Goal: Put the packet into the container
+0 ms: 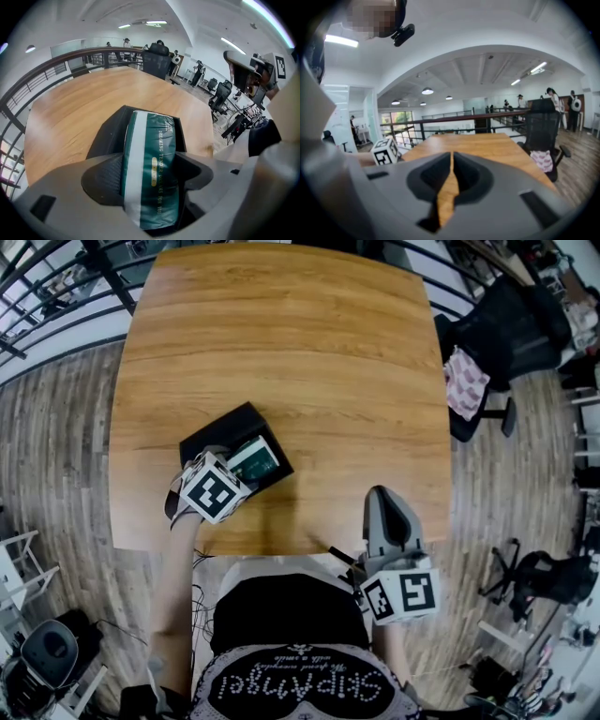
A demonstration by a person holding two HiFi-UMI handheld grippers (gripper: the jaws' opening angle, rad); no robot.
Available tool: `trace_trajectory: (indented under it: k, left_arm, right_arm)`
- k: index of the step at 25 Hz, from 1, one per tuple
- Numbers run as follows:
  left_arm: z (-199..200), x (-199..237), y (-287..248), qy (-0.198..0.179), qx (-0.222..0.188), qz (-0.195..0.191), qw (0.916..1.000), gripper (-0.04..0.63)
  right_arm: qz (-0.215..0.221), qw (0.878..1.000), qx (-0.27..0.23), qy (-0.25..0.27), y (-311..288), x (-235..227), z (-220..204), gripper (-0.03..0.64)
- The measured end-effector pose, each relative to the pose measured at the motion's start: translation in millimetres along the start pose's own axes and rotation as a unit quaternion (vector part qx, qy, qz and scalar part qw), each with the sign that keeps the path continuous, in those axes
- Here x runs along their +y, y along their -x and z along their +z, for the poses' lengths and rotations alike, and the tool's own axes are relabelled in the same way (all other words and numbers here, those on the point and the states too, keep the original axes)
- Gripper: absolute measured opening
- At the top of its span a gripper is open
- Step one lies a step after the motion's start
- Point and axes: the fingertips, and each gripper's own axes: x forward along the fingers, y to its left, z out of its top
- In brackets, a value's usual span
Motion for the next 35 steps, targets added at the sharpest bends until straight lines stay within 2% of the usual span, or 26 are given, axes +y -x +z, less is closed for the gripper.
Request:
trace_trajectory:
  k: [2,8,12,17,21,25,35]
  left_arm:
    - [0,3,-2,-0.007,0.015,0.007,0.9998,0.353]
    - [-4,0,-10,0.002,0.03,0.012,0.9995,0.349]
    - [-2,5,-14,0.0,0.039,0.03,0.9988,0.345]
    - [-9,-4,-20,0.008,0.047,0.017,0.9987,0.345]
    - [-9,-7,-19,0.007,0.042,0.012,0.999,0.345]
    - [-4,-2,-17,-0.002,0.03,0.027,0.9992,0.345]
    - [-9,-7,-16,0.0,0.034,0.045,0.9984,0.348]
  right_arm:
    - [0.0,1.0,0.0,-0.001,-2,-1,0,0.04]
    - [0.003,1.0,0.001,-0.003,-5,5,-3,0.04]
    - [0.012,1.0,-0.004,-0.004,-11,11,-3,0.04]
    - [0.025,1.0,-0.008,-0.006,-13,18,-5,0.04]
    - [0.036,0.999,-0.016,-0.004,-15,25,2,0.04]
    - [0.045,0.999,-0.027,-0.003,-14,29,6,0.04]
    - [0.043,0.998,-0.036,-0.009,-7,26,8,0.04]
